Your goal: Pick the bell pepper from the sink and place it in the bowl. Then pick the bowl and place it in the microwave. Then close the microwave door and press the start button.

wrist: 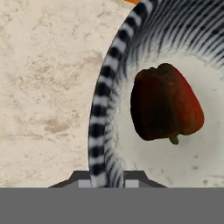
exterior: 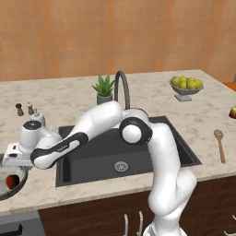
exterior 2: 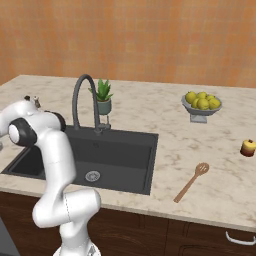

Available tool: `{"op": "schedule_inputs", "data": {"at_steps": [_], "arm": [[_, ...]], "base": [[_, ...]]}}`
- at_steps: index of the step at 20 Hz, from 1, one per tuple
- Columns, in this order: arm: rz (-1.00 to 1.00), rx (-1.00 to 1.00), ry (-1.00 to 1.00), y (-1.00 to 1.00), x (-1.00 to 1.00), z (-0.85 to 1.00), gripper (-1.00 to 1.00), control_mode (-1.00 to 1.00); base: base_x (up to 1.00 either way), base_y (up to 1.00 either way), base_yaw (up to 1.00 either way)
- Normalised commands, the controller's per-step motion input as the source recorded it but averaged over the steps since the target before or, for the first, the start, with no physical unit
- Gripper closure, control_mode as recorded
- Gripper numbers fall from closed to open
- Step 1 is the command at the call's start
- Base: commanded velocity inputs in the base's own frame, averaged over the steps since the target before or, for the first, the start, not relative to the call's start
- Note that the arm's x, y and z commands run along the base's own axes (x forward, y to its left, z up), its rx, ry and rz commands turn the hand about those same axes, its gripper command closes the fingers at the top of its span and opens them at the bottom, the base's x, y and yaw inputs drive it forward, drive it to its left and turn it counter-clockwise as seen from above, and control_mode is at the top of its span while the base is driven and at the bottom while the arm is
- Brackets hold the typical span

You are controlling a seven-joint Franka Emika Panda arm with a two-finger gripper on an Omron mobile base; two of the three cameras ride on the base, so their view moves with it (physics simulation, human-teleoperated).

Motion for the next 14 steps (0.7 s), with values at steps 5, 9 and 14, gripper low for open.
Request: {"op": "schedule_inputs", "data": {"at_steps": [5, 9, 14], "arm": [[-0.08, 0.03, -0.07, -0.61, -0.60, 0.53, 1.00, -1.00], [-0.18, 0.04, -0.01, -0.84, -0.39, 0.73, 1.00, -1.00], [-0.31, 0.07, 0.00, -0.95, -0.28, 0.78, 1.00, -1.00]], "base": [[0.00, 0.00, 0.00], [0.00, 0.00, 0.00], [0.00, 0.00, 0.00]]}}
